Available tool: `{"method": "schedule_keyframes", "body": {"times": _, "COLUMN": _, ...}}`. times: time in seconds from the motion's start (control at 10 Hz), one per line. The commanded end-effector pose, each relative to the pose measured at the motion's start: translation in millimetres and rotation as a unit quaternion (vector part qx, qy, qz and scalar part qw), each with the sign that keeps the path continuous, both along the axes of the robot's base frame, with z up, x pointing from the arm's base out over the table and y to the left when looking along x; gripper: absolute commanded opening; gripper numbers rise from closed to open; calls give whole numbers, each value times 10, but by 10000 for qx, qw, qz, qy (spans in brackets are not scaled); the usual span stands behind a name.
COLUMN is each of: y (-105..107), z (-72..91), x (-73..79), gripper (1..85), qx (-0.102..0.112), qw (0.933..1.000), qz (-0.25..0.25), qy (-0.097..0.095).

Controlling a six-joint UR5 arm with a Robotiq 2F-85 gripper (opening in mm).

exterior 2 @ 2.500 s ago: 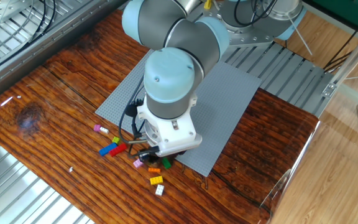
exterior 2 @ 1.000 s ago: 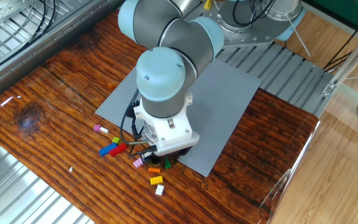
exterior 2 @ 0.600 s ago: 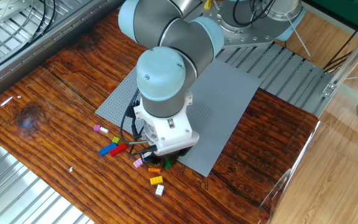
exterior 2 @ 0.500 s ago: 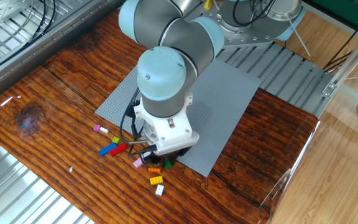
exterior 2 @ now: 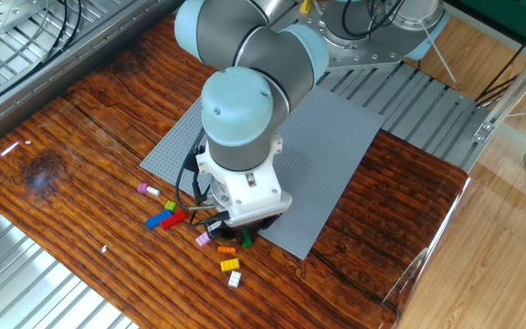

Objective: Build with small Lego blocks

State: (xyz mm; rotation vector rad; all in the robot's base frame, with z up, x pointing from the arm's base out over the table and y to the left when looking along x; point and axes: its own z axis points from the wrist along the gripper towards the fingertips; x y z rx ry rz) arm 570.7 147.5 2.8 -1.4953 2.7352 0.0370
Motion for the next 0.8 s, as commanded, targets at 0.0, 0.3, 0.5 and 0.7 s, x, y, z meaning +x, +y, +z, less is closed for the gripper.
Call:
{"method": "schedule_keyframes", "body": {"times": 0.0, "y": 30, "z": 52, "x": -26, "gripper": 150, "qx": 91, "qw": 9999, "qz": -89, "qy": 51}}
{"method": "schedule_keyframes", "body": {"times": 0.3, "y": 37, "z": 217, "x": -16, "gripper": 60, "qx": 145, "qw": 9989, "qz": -444, "qy": -10}}
{"method": "schedule_keyframes", "body": {"times": 0.5, "y": 23, "z": 348, "x": -23, "gripper": 20, "qx": 356, "qw": 9962, "qz": -800, "qy": -48}}
{"method": "schedule_keyframes", "body": {"times": 0.7, "y": -188, "z": 410, "x": 43, "gripper": 20, "qx": 286, "qw": 9896, "qz": -1400, "qy": -185}}
